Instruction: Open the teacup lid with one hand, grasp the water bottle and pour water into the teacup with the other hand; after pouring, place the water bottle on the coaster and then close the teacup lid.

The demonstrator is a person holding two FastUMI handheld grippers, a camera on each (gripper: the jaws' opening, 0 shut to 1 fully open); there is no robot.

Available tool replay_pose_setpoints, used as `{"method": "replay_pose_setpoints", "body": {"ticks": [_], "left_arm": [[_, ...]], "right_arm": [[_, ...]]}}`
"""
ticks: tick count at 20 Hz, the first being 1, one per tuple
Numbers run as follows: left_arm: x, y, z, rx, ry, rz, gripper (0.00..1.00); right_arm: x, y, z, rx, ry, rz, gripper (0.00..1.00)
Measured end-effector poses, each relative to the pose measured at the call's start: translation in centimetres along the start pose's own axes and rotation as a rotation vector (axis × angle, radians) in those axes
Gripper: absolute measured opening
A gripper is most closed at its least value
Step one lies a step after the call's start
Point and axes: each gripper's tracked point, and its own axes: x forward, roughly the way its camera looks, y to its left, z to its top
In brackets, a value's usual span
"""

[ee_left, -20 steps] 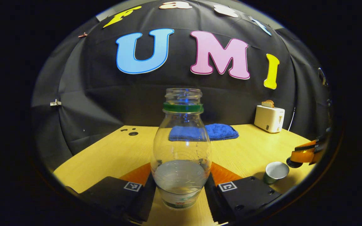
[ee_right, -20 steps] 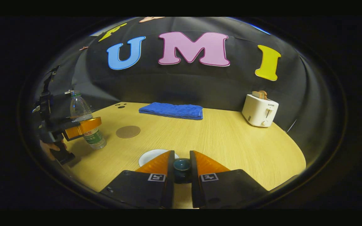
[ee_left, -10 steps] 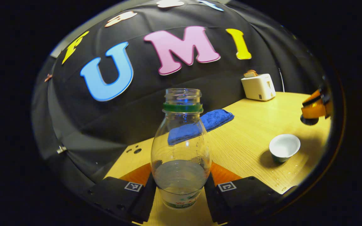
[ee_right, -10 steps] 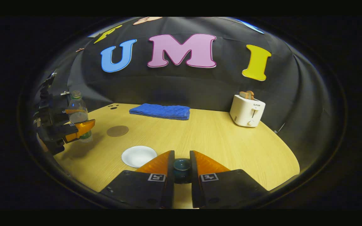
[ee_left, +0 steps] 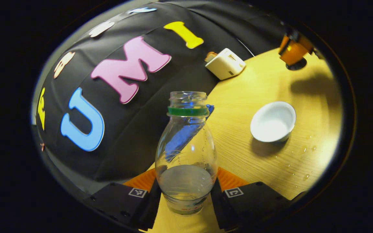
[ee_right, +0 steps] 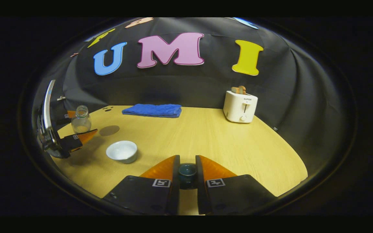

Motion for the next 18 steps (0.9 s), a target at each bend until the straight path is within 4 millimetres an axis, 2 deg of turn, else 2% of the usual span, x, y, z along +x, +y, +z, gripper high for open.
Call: {"method": "replay_pose_setpoints", "body": {"ticks": [5, 7, 8, 9, 10, 11, 12, 18], "left_arm": [[1.0, -1.0, 0.2, 0.135, 0.007, -0.011, 0.72], [0.9, -1.2, -0.1, 0.200, 0.007, -0.012, 0.72], [1.1, -1.1, 0.0, 0.235, 0.008, -0.012, 0.72], [1.5, -1.2, 0.2, 0.271, 0.006, -0.013, 0.72], [2.1, -1.3, 0.4, 0.305, 0.013, -0.019, 0.72], [2.3, -1.6, 0.1, 0.340, 0.028, -0.033, 0.72], [2.2, -1.6, -0.1, 0.373, 0.032, -0.029, 0.71], [2.6, -2.0, 0.0, 0.475, 0.016, -0.038, 0.72]], "right_arm": [[-0.7, -2.2, -0.6, -0.002, 0.002, -0.018, 0.26], [-0.9, -2.7, -0.9, 0.005, 0.004, -0.022, 0.30], [-0.9, -2.8, -1.0, 0.007, 0.005, -0.023, 0.26], [-1.1, -3.1, -1.1, 0.009, 0.005, -0.024, 0.30], [-1.1, -3.2, -1.2, 0.010, 0.005, -0.025, 0.21], [-1.2, -3.3, -1.2, 0.012, 0.005, -0.026, 0.30], [-1.2, -3.4, -1.3, 0.012, 0.005, -0.026, 0.25], [-1.6, -3.9, -1.8, -0.006, 0.008, -0.025, 0.25]]}}
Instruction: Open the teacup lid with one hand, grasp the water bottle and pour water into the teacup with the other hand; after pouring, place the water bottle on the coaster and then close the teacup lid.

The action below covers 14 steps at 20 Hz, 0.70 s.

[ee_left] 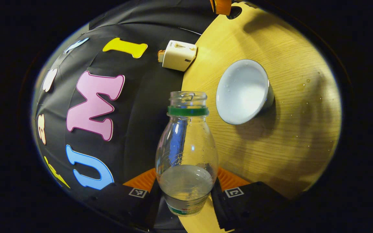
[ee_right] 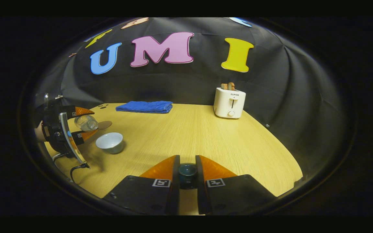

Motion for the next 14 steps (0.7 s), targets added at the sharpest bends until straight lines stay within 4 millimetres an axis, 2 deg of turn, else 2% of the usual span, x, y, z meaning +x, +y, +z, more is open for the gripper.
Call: {"method": "replay_pose_setpoints", "body": {"ticks": [1, 2, 4, 5, 6, 7, 9, 12, 13, 14], "left_arm": [[0.2, -0.1, -0.1, 0.014, 0.004, -0.003, 0.72], [0.5, 0.0, -0.2, 0.033, 0.003, -0.004, 0.72], [1.0, 0.1, -0.4, 0.068, 0.003, -0.006, 0.71], [1.2, 0.2, -0.4, 0.083, -0.001, -0.004, 0.71], [1.2, 0.4, -0.4, 0.099, -0.004, -0.002, 0.71], [1.3, 0.6, -0.3, 0.120, -0.009, 0.003, 0.72], [1.5, 1.1, -0.2, 0.166, -0.021, 0.011, 0.72], [1.9, 1.2, -0.4, 0.228, -0.025, 0.004, 0.72], [2.0, 1.1, -0.5, 0.240, -0.021, -0.007, 0.72], [2.0, 0.9, -0.8, 0.251, -0.019, -0.015, 0.72]], "right_arm": [[-0.1, -0.1, -0.2, -0.003, 0.003, -0.001, 0.30], [-0.1, -0.1, -0.3, -0.004, 0.005, 0.000, 0.25], [-0.2, -0.1, -0.3, -0.003, 0.004, 0.000, 0.26], [-0.2, -0.1, -0.4, -0.002, 0.004, 0.000, 0.30], [-0.1, 0.0, -0.5, -0.002, 0.004, 0.001, 0.25], [-0.2, 0.0, -0.5, -0.001, 0.004, 0.002, 0.30], [-0.2, 0.3, -0.5, 0.000, 0.003, 0.005, 0.21], [-0.1, 0.8, -0.4, -0.001, 0.001, 0.016, 0.30], [-0.1, 0.9, -0.3, -0.003, -0.001, 0.020, 0.30], [-0.1, 1.1, -0.2, -0.008, -0.002, 0.024, 0.25]]}}
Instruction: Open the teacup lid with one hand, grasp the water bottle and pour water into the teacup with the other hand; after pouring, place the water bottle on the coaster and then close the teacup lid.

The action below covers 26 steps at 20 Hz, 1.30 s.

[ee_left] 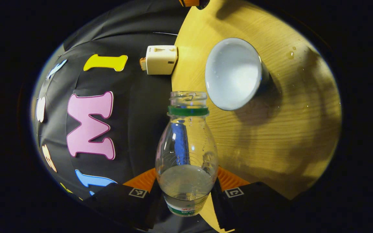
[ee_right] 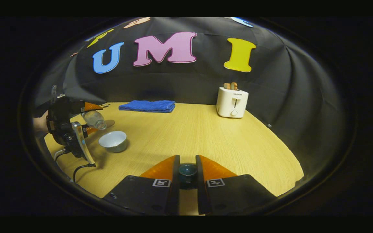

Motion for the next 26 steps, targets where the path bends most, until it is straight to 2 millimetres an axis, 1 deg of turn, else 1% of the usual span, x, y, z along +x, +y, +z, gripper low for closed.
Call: {"method": "replay_pose_setpoints", "body": {"ticks": [1, 2, 4, 5, 6, 10, 11, 12, 14, 15, 17, 18, 20, 21, 22, 24, 25, 26], "left_arm": [[0.1, -0.1, 0.0, 0.015, 0.001, -0.003, 0.72], [0.1, 0.0, -0.1, 0.035, 0.000, -0.005, 0.72], [0.3, 0.3, 0.0, 0.062, -0.005, -0.005, 0.72], [0.2, 0.4, 0.1, 0.072, -0.010, -0.004, 0.72], [0.2, 0.4, 0.2, 0.084, -0.013, -0.003, 0.72], [0.6, 0.4, 0.2, 0.134, -0.016, -0.018, 0.72], [0.6, 0.2, 0.2, 0.142, -0.013, -0.025, 0.72], [0.7, 0.4, 0.1, 0.153, -0.008, -0.026, 0.72], [0.5, 0.7, 0.3, 0.170, -0.015, -0.017, 0.72], [0.5, 0.8, 0.5, 0.180, -0.018, -0.011, 0.72], [0.9, 1.3, 0.9, 0.204, -0.025, -0.008, 0.72], [1.0, 1.2, 0.8, 0.210, -0.026, -0.016, 0.72], [1.0, 1.6, 0.8, 0.234, -0.029, -0.016, 0.71], [1.1, 1.6, 0.9, 0.253, -0.034, -0.014, 0.71], [1.2, 1.9, 0.9, 0.271, -0.034, -0.013, 0.72], [1.2, 2.2, 1.0, 0.293, -0.042, -0.016, 0.72], [1.1, 2.2, 1.1, 0.307, -0.048, -0.017, 0.72], [1.1, 2.4, 1.3, 0.327, -0.055, -0.017, 0.72]], "right_arm": [[-0.1, 0.1, 0.0, -0.005, 0.000, 0.005, 0.26], [0.0, 0.2, 0.0, -0.009, 0.000, 0.010, 0.21], [0.0, 0.4, -0.1, -0.017, 0.003, 0.016, 0.30], [0.0, 0.5, -0.2, -0.016, 0.004, 0.019, 0.30], [0.0, 0.6, -0.2, -0.014, 0.006, 0.022, 0.25], [-0.1, 0.7, -0.3, -0.019, 0.006, 0.027, 0.25], [-0.2, 0.7, -0.4, -0.020, 0.009, 0.028, 0.21], [-0.2, 0.6, -0.5, -0.016, 0.011, 0.028, 0.25], [-0.2, 0.5, -0.3, -0.006, 0.010, 0.028, 0.25], [-0.3, 0.5, -0.4, -0.003, 0.009, 0.027, 0.30], [-0.2, 0.5, -0.4, 0.001, 0.012, 0.030, 0.30], [-0.2, 0.6, -0.4, 0.001, 0.012, 0.032, 0.25], [-0.3, 0.8, -0.1, -0.016, 0.006, 0.035, 0.25], [-0.4, 0.9, -0.1, -0.022, 0.003, 0.038, 0.21], [-0.4, 1.1, -0.1, -0.022, 0.002, 0.042, 0.30], [-0.3, 1.3, -0.2, -0.010, 0.007, 0.050, 0.25], [-0.3, 1.3, -0.2, -0.006, 0.007, 0.052, 0.25], [-0.5, 1.4, 0.0, -0.007, 0.003, 0.051, 0.30]]}}
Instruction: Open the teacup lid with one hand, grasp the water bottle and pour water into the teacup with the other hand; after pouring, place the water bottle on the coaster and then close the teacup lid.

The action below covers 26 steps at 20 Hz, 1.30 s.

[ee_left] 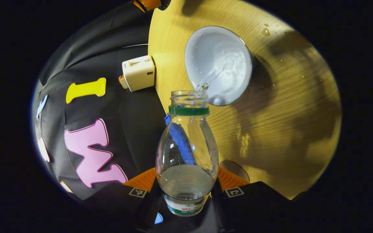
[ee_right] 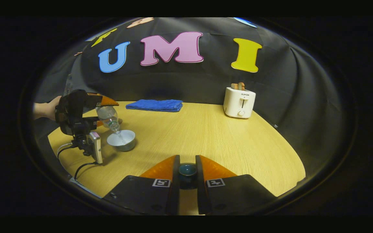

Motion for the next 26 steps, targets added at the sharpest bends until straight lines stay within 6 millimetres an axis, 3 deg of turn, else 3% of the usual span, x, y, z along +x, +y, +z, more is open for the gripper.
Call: {"method": "replay_pose_setpoints", "body": {"ticks": [1, 10, 13, 16, 17, 23, 24, 26], "left_arm": [[0.1, 0.3, 0.0, 0.020, -0.005, 0.004, 0.72], [0.6, 1.8, 0.3, 0.152, -0.040, 0.003, 0.72], [0.6, 2.1, 0.1, 0.179, -0.038, -0.008, 0.72], [0.5, 2.6, 0.2, 0.211, -0.039, -0.016, 0.72], [0.4, 2.7, 0.2, 0.219, -0.039, -0.018, 0.72], [0.4, 3.9, -0.3, 0.287, -0.025, -0.020, 0.72], [0.5, 4.0, -0.3, 0.296, -0.022, -0.024, 0.72], [0.4, 4.4, -0.3, 0.319, -0.023, -0.024, 0.72]], "right_arm": [[0.0, 0.0, 0.2, -0.005, -0.003, -0.001, 0.25], [-0.2, 0.2, 0.1, -0.010, 0.002, 0.011, 0.25], [0.0, 0.2, 0.0, -0.008, 0.008, 0.013, 0.31], [0.0, 0.1, 0.3, -0.004, 0.004, 0.012, 0.21], [0.0, 0.1, 0.3, -0.003, 0.003, 0.012, 0.25], [-0.2, 0.3, 0.7, 0.005, -0.001, 0.016, 0.25], [-0.3, 0.2, 0.6, 0.006, -0.001, 0.015, 0.30], [-0.3, 0.2, 0.7, 0.010, -0.001, 0.013, 0.26]]}}
